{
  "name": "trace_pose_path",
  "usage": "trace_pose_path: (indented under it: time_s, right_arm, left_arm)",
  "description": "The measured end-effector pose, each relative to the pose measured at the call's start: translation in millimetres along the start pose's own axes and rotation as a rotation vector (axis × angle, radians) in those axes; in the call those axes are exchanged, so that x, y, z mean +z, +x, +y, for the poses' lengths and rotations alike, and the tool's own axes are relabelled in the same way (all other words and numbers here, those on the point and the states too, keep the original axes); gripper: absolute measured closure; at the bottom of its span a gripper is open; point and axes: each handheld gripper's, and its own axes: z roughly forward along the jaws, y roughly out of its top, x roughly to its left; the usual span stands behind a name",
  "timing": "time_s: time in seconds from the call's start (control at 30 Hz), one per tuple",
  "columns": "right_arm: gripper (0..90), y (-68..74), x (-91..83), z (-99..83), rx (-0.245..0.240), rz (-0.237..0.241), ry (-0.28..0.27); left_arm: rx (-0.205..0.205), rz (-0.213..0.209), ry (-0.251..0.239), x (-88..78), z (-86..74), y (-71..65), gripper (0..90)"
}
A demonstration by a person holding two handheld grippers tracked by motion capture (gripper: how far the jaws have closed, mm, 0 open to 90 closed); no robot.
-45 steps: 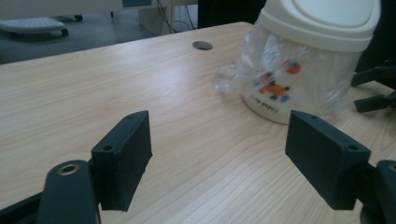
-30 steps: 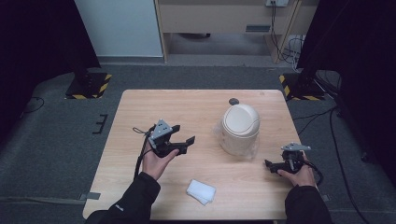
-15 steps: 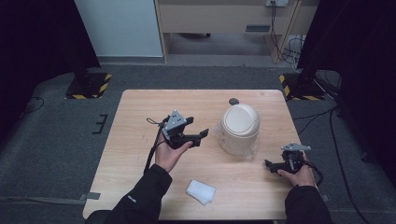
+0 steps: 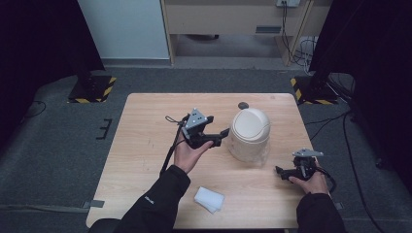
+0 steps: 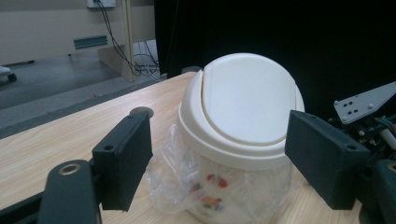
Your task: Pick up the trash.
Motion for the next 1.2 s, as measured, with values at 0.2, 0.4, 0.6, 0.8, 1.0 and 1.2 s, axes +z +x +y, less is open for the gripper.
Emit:
trace_pose_path:
  time_s: [0.2,0.4,0.6,0.8,1.0,1.2]
  right_arm:
    - [0.5,-0.1,0.0,0.0,-0.001,0.000,0.000]
    - [0.5,0.0,0.0,0.0,0.000,0.000,0.000]
    - [0.5,0.0,0.0,0.0,0.000,0.000,0.000]
    - [0.5,-0.1,0.2,0.2,-0.003,0.001,0.000]
    - [0.5,-0.1,0.2,0.2,-0.003,0.001,0.000]
    - [0.5,-0.1,0.2,0.2,-0.003,0.001,0.000]
  left_arm:
    - [0.010,-0.006,-0.005,13.5,8.6,-6.1,21.7]
    - [0.030,0.010,0.012,25.4,11.5,-8.7,19.6]
    - [0.042,0.032,0.023,38.9,10.1,-6.3,16.1]
    - [0.010,0.039,0.047,56.2,3.3,1.5,15.7]
    - [0.012,0.044,0.086,69.0,-4.7,5.4,15.7]
    - [0.008,0.048,0.124,80.0,-11.6,6.3,15.4]
